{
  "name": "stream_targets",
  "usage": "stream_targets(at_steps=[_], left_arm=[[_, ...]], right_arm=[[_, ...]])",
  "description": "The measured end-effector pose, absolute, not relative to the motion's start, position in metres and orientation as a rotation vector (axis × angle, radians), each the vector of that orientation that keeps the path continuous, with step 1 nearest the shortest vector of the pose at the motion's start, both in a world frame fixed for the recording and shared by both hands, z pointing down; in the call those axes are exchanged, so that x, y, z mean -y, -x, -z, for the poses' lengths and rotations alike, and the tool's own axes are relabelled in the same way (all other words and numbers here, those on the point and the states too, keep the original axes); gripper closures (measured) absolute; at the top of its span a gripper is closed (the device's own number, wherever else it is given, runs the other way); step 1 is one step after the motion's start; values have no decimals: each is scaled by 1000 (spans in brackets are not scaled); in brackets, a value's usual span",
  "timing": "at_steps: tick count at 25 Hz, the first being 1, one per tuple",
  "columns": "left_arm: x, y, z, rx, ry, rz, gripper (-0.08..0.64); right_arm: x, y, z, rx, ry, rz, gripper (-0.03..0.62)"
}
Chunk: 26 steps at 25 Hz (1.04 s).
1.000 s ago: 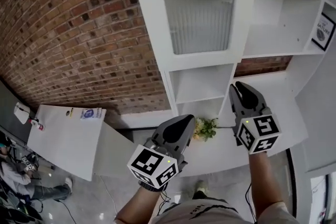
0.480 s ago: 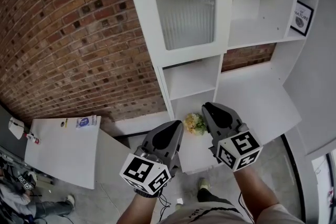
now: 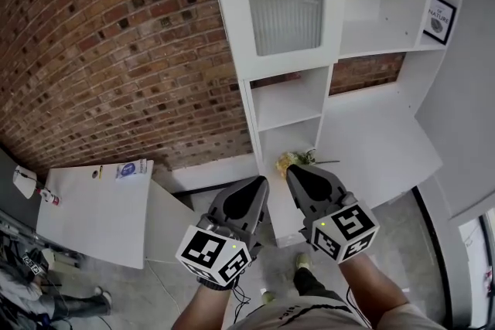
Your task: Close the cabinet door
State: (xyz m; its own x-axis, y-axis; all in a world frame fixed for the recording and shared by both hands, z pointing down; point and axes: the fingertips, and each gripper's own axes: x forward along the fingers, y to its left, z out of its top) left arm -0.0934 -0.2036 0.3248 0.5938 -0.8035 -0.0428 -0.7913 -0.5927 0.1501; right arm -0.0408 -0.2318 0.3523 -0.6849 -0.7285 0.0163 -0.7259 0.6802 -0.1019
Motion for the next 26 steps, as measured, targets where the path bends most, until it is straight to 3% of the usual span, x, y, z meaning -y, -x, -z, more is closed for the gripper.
stream_targets(at_steps=[26], left_arm=[[151, 139, -298, 1372, -2759, 207, 549]], right_arm=[[167, 99, -321, -2886, 1193, 40, 574]])
